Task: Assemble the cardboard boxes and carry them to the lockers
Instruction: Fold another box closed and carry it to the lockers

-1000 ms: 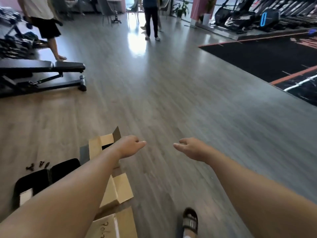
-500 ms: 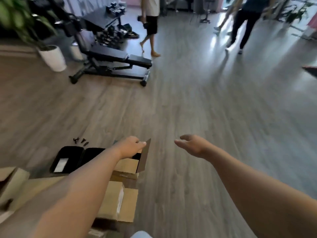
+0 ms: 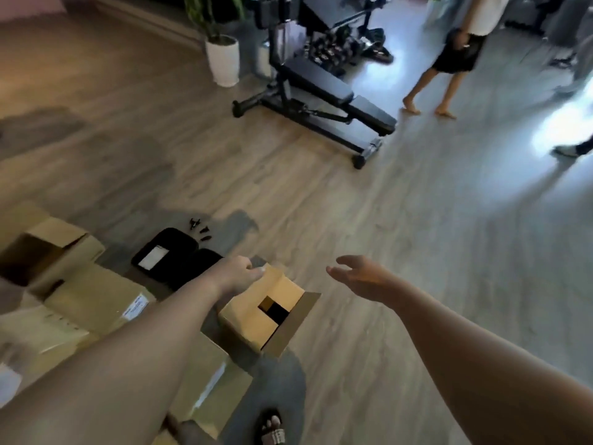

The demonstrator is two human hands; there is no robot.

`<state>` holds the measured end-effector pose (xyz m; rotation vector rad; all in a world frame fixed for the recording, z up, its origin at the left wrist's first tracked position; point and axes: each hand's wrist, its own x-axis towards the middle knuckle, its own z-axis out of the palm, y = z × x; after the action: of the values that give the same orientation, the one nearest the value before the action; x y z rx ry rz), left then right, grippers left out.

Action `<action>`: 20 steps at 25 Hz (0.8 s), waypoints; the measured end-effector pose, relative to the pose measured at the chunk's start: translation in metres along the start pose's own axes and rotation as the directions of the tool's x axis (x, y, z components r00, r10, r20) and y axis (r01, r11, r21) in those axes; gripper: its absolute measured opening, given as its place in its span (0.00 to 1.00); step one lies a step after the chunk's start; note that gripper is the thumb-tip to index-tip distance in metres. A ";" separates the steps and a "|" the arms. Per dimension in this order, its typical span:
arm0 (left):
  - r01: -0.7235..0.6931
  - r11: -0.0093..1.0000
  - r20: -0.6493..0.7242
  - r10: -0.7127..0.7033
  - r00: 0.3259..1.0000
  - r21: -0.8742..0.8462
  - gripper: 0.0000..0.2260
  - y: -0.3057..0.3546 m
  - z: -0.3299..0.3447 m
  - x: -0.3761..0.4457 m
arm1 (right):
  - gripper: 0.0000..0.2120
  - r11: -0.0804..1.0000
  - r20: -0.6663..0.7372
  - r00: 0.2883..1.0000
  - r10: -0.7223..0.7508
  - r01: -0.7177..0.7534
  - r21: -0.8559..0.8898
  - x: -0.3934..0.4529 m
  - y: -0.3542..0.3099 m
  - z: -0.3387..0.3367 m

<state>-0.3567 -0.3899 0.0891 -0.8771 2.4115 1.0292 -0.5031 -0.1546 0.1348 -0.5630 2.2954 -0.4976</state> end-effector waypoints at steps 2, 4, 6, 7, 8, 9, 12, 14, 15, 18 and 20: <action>0.052 0.998 -0.012 -0.053 0.999 -0.047 0.26 -0.008 -0.001 0.018 | 0.31 0.999 0.041 0.999 -0.028 0.029 -0.022 0.039 -0.007 -0.006; 0.109 0.991 -0.017 -0.111 0.994 -0.080 0.26 -0.016 0.005 0.031 | 0.30 0.994 0.097 0.992 -0.075 0.082 -0.072 0.076 -0.009 -0.007; 0.195 0.973 -0.046 -0.202 0.978 -0.121 0.26 -0.022 0.017 0.050 | 0.31 0.982 0.181 0.976 -0.124 0.147 -0.120 0.122 -0.008 -0.003; 0.231 0.962 -0.062 -0.242 0.968 -0.147 0.26 -0.025 0.026 0.060 | 0.31 0.976 0.217 0.966 -0.136 0.169 -0.140 0.145 -0.006 0.000; 0.260 0.949 -0.078 -0.278 0.958 -0.180 0.25 -0.030 0.036 0.071 | 0.31 0.968 0.254 0.955 -0.150 0.195 -0.161 0.170 -0.003 0.005; 0.292 0.933 -0.097 -0.317 0.943 -0.213 0.24 -0.034 0.047 0.081 | 0.31 0.958 0.289 0.943 -0.165 0.223 -0.182 0.194 0.001 0.012; 0.365 0.888 -0.108 -0.407 0.907 -0.280 0.21 -0.051 0.089 0.111 | 0.32 0.934 0.330 0.922 -0.202 0.283 -0.218 0.260 0.021 0.042; 0.426 0.841 -0.076 -0.474 0.877 -0.334 0.24 -0.070 0.134 0.137 | 0.32 0.914 0.361 0.909 -0.209 0.313 -0.259 0.302 0.048 0.071; 0.453 0.818 -0.054 -0.501 0.863 -0.353 0.25 -0.083 0.160 0.152 | 0.32 0.906 0.378 0.903 -0.203 0.320 -0.278 0.322 0.063 0.087; 0.538 0.756 0.002 -0.579 0.815 -0.372 0.21 -0.129 0.240 0.193 | 0.31 0.890 0.429 0.890 -0.155 0.314 -0.330 0.378 0.117 0.139; 0.578 0.725 0.013 -0.620 0.785 -0.375 0.18 -0.159 0.284 0.222 | 0.32 0.867 0.434 0.889 -0.145 0.325 -0.376 0.419 0.148 0.173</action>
<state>-0.3869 -0.3526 -0.3017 -1.7474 1.7945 1.1749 -0.6902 -0.2836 -0.2849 -1.0803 1.9499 0.0436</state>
